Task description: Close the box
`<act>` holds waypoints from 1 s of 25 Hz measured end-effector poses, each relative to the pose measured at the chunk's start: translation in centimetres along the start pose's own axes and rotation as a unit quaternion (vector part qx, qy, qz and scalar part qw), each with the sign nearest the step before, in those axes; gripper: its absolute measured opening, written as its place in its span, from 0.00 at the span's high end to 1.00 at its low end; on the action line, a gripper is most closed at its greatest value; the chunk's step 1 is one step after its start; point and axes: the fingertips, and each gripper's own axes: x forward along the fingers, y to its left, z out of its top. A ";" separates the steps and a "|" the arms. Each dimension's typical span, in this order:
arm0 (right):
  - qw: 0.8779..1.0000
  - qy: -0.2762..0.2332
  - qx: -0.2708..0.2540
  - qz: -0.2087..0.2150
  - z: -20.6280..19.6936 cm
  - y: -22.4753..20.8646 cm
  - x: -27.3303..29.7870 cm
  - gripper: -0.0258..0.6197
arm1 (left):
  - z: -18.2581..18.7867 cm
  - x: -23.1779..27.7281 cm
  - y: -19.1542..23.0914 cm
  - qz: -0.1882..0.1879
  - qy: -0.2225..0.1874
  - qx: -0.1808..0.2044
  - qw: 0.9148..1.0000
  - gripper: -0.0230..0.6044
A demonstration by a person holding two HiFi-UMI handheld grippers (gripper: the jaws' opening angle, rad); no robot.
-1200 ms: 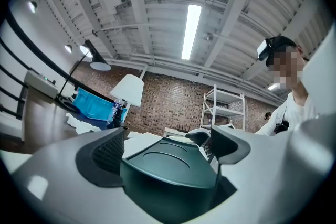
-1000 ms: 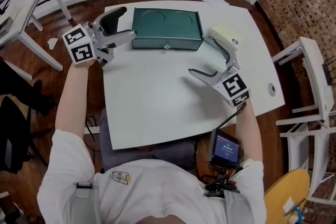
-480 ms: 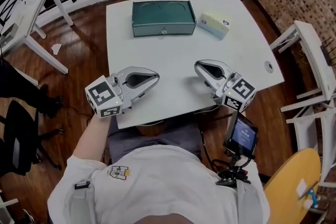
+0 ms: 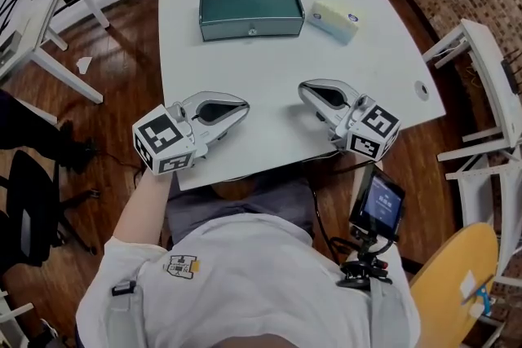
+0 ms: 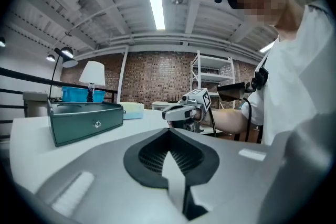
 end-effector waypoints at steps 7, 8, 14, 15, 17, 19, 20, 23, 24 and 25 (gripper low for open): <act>1.000 0.002 0.001 0.005 -0.2 0.0 0.1 0.96 | -0.1 0.1 0.1 0.000 0.001 -0.001 1.000 0.96; 1.000 0.002 0.001 0.005 -0.2 0.1 0.2 0.96 | 0.0 0.0 0.1 0.000 0.001 -0.003 1.000 0.96; 1.000 0.003 0.002 0.006 -0.2 0.1 0.2 0.96 | 0.0 0.0 0.0 0.000 0.001 -0.003 1.000 0.96; 1.000 0.003 0.003 0.006 -0.2 0.1 0.2 0.96 | -0.1 0.0 0.1 0.000 0.001 -0.003 1.000 0.96; 1.000 0.003 0.003 0.007 -0.2 0.1 0.3 0.96 | 0.0 -0.1 0.1 0.001 0.001 -0.003 1.000 0.96; 1.000 0.003 0.003 0.007 -0.2 0.1 0.3 0.96 | 0.0 0.0 0.0 0.001 0.001 -0.004 1.000 0.96; 1.000 0.003 0.003 0.007 -0.1 0.1 0.2 0.96 | 0.1 0.0 0.1 0.001 0.001 -0.003 1.000 0.96; 1.000 0.003 0.004 0.007 -0.1 0.1 0.2 0.96 | 0.1 0.0 0.0 0.001 0.002 -0.003 1.000 0.96; 1.000 0.003 0.004 0.007 -0.1 0.1 0.2 0.96 | 0.1 0.0 0.0 0.001 0.002 -0.004 1.000 0.96; 1.000 0.003 0.004 0.007 -0.1 0.1 0.2 0.96 | 0.1 0.0 0.0 0.001 0.002 -0.004 1.000 0.96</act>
